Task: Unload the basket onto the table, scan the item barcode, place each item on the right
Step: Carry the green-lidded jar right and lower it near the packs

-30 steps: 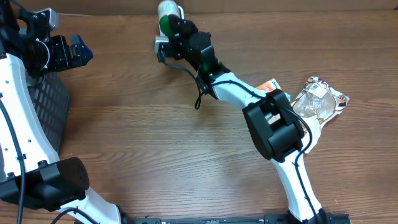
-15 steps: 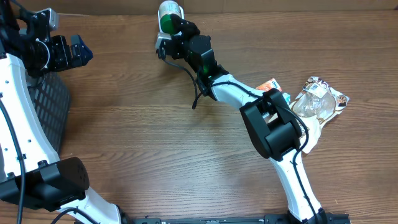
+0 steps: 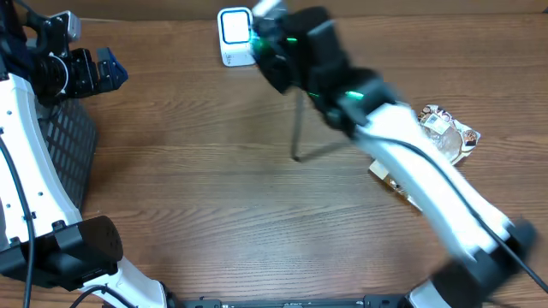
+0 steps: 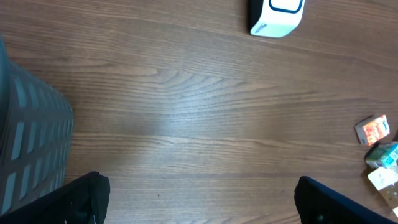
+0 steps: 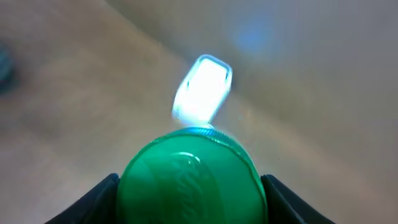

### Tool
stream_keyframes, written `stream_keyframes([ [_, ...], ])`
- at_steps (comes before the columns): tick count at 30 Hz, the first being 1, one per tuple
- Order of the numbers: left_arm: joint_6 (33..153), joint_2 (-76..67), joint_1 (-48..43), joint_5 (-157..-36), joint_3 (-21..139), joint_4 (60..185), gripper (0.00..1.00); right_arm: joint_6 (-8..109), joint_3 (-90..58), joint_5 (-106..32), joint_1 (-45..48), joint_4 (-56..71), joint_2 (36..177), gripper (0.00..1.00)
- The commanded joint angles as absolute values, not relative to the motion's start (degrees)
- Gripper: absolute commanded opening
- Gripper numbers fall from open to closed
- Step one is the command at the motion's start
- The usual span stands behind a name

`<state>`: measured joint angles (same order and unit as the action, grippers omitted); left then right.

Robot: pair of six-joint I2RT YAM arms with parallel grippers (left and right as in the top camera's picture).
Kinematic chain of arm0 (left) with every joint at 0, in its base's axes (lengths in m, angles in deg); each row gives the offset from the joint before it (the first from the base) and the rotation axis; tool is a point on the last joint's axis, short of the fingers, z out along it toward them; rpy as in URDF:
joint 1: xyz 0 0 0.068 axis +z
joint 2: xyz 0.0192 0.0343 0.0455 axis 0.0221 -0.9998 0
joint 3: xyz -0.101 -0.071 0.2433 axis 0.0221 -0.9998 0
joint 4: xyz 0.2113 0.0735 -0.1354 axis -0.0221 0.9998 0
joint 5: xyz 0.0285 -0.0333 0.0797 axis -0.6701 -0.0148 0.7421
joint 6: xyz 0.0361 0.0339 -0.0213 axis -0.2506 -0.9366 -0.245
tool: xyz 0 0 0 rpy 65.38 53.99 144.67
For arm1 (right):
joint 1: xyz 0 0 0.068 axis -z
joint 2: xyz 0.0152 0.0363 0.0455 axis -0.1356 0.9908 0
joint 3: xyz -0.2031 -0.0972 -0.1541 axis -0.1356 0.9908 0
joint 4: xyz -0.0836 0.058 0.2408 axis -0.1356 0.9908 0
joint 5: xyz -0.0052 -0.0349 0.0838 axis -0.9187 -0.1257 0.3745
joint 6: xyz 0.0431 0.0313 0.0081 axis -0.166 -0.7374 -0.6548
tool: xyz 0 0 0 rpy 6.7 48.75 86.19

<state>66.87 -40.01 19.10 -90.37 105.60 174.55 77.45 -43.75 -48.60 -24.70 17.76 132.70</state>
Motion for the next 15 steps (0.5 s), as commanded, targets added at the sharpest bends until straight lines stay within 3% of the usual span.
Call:
stream_keyframes([
  [1,65.78,-38.92,19.34,-90.41,106.74,174.64,1.00,63.04,-43.51,-42.27,-21.48,29.74,132.33,0.41],
  [6,65.78,-38.92,19.34,-90.41,106.74,174.66,0.99,60.97,-37.33,-37.46,-18.60,39.55,135.17,0.41],
  [12,65.78,-38.92,19.34,-90.41,106.74,174.66,1.00,60.95,-27.80,-36.89,-18.05,33.85,139.45,0.40],
  [15,65.78,-38.92,19.34,-90.41,106.74,174.66,1.00,59.63,-24.26,-39.36,-17.75,30.33,140.77,0.33],
])
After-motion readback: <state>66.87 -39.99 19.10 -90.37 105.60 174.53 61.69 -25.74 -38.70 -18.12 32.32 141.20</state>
